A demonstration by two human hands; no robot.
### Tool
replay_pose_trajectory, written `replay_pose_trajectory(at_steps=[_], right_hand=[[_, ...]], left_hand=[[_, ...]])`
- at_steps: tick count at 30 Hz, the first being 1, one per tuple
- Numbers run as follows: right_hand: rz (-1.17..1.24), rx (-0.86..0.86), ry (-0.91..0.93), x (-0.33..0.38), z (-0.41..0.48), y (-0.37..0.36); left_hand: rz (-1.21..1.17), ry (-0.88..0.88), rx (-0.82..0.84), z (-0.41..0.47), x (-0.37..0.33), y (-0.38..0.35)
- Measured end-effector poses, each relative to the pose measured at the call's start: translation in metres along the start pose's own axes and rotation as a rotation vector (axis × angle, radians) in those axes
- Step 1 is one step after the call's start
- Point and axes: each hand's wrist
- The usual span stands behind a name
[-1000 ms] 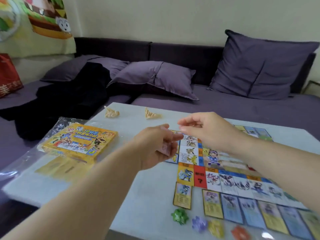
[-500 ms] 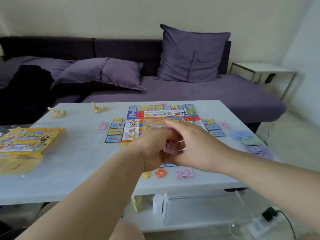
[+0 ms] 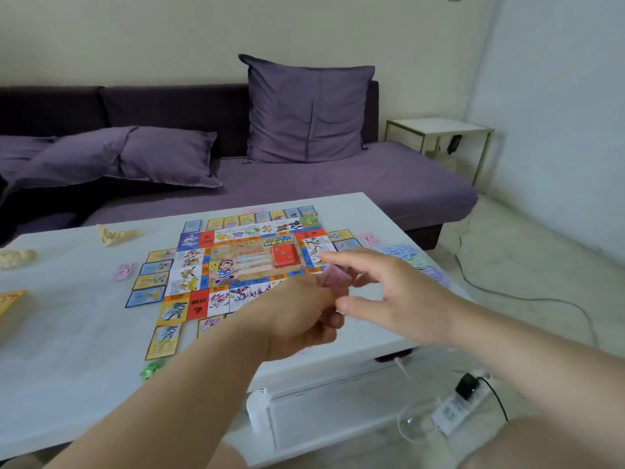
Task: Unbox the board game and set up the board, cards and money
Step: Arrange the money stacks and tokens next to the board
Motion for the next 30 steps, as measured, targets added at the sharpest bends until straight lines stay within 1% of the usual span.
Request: replay_pose_trajectory(at_steps=[2,4,7,9,11,13,14,16,18,22,24,26,28,30], right_hand=[[0.135,-0.012,-0.075,-0.009,-0.007,0.004],[0.223,-0.040,-0.111,-0.021,-0.014,0.001],[0.346,-0.038,-0.217,-0.046,-0.023,0.002],[0.415,-0.104,-0.353,-0.072,-0.027,0.009],[0.479,-0.212,-0.483,-0.105,-0.029,0.017],[0.496,-0.350,-0.608,-0.142,-0.030,0.027],[0.482,-0.421,-0.668,-0.160,-0.031,0.032],[0.415,-0.512,-0.763,-0.191,-0.033,0.040],[0.318,-0.533,-0.799,-0.214,-0.033,0.043],[0.104,-0.512,-0.795,-0.232,-0.025,0.039],[0.043,-0.496,-0.789,-0.235,-0.022,0.038],[-0.013,-0.496,-0.779,-0.237,-0.022,0.037],[-0.040,-0.504,-0.769,-0.240,-0.023,0.037],[-0.055,-0.508,-0.780,-0.243,-0.024,0.038]], left_hand=[[0.125,0.019,0.084,0.004,0.004,-0.004],[0.229,0.050,0.172,0.011,0.009,-0.012],[0.291,0.059,0.244,0.027,0.019,-0.029],[0.299,0.020,0.202,0.042,0.028,-0.042],[0.313,-0.014,0.090,0.061,0.041,-0.056],[0.386,-0.020,-0.016,0.079,0.056,-0.069],[0.492,-0.043,-0.050,0.088,0.064,-0.074],[0.824,-0.130,-0.048,0.102,0.079,-0.078],[1.060,-0.179,-0.028,0.112,0.087,-0.082],[1.382,-0.315,0.054,0.132,0.096,-0.095],[1.523,-0.404,0.077,0.142,0.099,-0.101],[1.610,-0.455,0.098,0.150,0.102,-0.108],[1.688,-0.469,0.143,0.157,0.103,-0.115],[1.745,-0.444,0.187,0.163,0.104,-0.122]])
Point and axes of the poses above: each hand's wrist, its own z-axis towards the middle knuckle, its own y-axis out of the back of the hand, x = y × z, and after that the axes turned 8 degrees about -y, right-handed
